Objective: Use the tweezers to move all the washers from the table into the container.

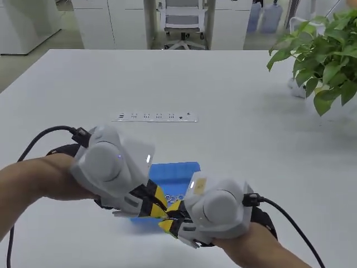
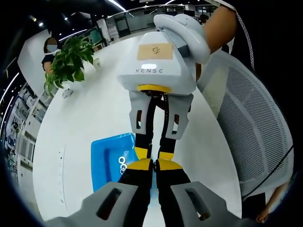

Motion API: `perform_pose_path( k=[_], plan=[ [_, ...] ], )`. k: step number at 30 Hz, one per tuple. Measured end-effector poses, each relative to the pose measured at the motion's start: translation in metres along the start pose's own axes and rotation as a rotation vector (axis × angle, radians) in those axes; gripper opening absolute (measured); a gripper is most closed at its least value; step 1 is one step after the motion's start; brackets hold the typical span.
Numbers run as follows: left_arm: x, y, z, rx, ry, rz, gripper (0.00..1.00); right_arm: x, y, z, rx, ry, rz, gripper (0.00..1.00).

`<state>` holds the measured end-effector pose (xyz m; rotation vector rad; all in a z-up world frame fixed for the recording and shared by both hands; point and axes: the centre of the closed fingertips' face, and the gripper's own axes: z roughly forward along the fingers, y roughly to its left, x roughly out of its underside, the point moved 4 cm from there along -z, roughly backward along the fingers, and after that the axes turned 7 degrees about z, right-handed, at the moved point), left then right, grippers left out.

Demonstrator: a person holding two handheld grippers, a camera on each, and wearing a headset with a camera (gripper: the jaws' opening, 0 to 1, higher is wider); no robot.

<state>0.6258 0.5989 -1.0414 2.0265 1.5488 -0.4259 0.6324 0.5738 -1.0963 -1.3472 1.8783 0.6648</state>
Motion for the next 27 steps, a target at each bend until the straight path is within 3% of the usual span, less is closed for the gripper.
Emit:
perform_pose_path(
  k=[13,27],
  plan=[
    [0.006,0.000,0.010,-0.011,0.014,-0.014,0.06,0.010,-0.004,0.008,0.015,0.019,0.015,0.12],
    [0.012,0.006,0.012,-0.009,0.012,-0.027,0.06,0.010,-0.010,0.016,0.008,0.016,0.036,0.12]
  ],
)
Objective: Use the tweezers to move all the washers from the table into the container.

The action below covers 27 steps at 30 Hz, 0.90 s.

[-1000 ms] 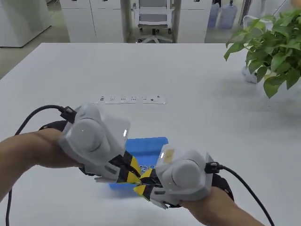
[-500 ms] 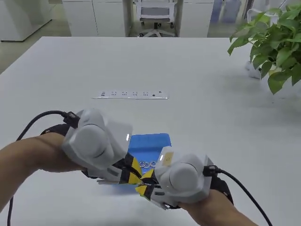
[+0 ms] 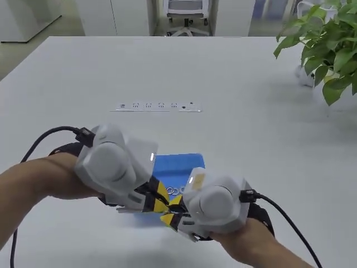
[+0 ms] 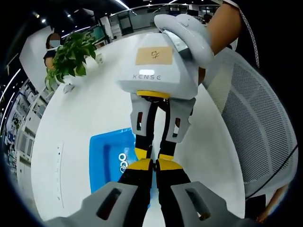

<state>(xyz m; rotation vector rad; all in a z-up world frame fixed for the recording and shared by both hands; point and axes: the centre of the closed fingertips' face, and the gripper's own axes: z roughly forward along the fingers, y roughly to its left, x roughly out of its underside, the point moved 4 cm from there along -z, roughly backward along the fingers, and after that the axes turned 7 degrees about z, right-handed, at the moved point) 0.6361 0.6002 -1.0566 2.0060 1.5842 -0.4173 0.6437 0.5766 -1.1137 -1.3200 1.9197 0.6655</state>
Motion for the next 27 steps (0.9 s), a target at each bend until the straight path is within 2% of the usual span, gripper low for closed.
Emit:
perform_pose_path(
  k=[11,21,27],
  plan=[
    [0.0047,0.0020,0.0046,0.012,0.000,-0.004,0.06,0.0028,-0.0013,0.0048,-0.009,0.006,0.008,0.12],
    [0.0034,0.0042,0.0047,0.008,-0.014,-0.002,0.06,0.0003,-0.0019,-0.0001,0.002,-0.006,0.011,0.12],
    [0.0019,0.0075,0.0058,0.028,-0.018,-0.005,0.06,0.0008,-0.0034,-0.0023,0.002,-0.004,0.038,0.12]
  ],
)
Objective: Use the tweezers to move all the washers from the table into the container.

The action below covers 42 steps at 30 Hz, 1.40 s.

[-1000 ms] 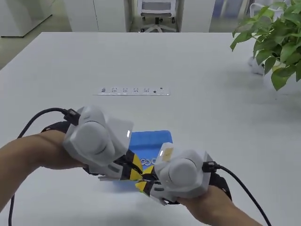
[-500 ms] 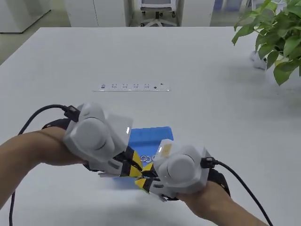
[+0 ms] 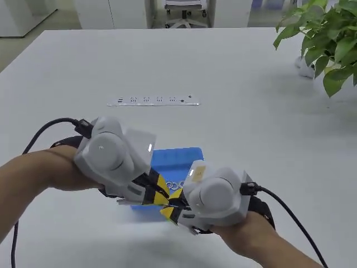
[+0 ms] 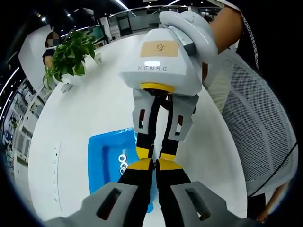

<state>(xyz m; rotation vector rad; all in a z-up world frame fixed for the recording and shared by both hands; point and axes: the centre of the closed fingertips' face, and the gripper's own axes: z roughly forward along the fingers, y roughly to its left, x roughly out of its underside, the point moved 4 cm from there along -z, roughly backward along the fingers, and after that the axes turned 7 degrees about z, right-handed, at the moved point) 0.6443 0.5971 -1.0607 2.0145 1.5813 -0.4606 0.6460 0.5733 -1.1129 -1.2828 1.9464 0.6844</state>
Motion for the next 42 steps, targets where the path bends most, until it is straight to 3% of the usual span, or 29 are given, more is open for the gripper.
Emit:
perform_pose_path(
  k=[8,18,42],
  plan=[
    [-0.0017,-0.0040,0.0010,0.026,-0.004,-0.002,0.06,0.0027,0.0043,-0.0026,-0.007,0.005,-0.003,0.12],
    [-0.0054,0.0003,0.0034,0.075,0.002,0.005,0.06,0.0039,0.0045,-0.0041,-0.013,0.016,-0.014,0.12],
    [-0.0106,0.0000,0.0064,0.102,-0.013,0.029,0.06,0.0104,0.0052,-0.0063,-0.002,0.019,-0.017,0.12]
  ],
)
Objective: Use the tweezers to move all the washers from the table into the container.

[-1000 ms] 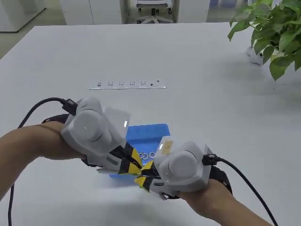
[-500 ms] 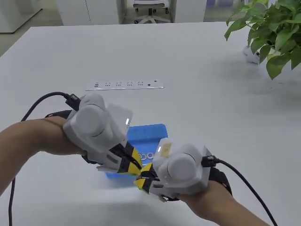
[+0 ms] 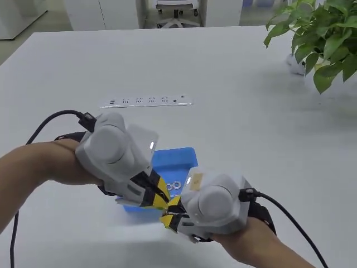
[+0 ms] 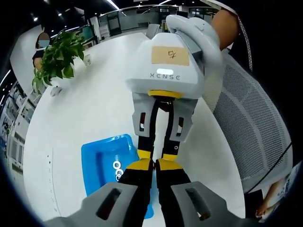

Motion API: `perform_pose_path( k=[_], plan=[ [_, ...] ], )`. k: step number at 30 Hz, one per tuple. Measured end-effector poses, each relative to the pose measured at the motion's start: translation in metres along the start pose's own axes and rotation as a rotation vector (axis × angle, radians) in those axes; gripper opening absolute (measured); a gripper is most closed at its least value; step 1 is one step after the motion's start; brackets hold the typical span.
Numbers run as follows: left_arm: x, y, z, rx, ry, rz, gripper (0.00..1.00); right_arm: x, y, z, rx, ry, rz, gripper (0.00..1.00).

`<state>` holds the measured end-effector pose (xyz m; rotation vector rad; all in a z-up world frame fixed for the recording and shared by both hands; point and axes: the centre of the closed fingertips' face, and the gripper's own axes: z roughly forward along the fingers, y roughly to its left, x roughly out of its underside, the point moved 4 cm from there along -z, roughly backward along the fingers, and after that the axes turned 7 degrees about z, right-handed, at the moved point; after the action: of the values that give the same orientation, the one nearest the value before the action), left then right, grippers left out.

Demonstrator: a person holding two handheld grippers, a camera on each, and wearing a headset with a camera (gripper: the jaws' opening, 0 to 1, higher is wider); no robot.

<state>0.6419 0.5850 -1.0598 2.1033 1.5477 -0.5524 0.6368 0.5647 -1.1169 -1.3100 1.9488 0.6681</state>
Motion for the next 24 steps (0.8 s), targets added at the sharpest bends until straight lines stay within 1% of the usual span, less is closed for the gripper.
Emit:
perform_pose_path(
  k=[1,2,3,13,20,24],
  plan=[
    [0.0005,0.0003,0.0000,0.001,0.000,0.000,0.06,0.0002,-0.0002,0.0003,0.001,0.000,0.000,0.12],
    [0.0043,0.0001,0.0014,0.004,0.024,0.005,0.06,0.0012,0.0000,0.0007,-0.001,0.007,-0.001,0.12],
    [0.0033,0.0007,0.0011,0.001,0.011,0.001,0.06,0.0016,0.0003,0.0014,0.000,0.007,-0.007,0.12],
    [0.0039,-0.0003,0.0000,-0.003,0.009,0.002,0.06,0.0024,0.0004,0.0027,0.003,0.015,-0.017,0.11],
    [0.0030,-0.0002,0.0008,-0.010,0.000,-0.002,0.06,0.0034,-0.0004,0.0019,0.004,0.008,-0.004,0.10],
    [0.0030,-0.0010,0.0004,-0.009,0.007,0.002,0.06,0.0030,-0.0001,0.0021,0.006,0.008,-0.002,0.09]
  ],
)
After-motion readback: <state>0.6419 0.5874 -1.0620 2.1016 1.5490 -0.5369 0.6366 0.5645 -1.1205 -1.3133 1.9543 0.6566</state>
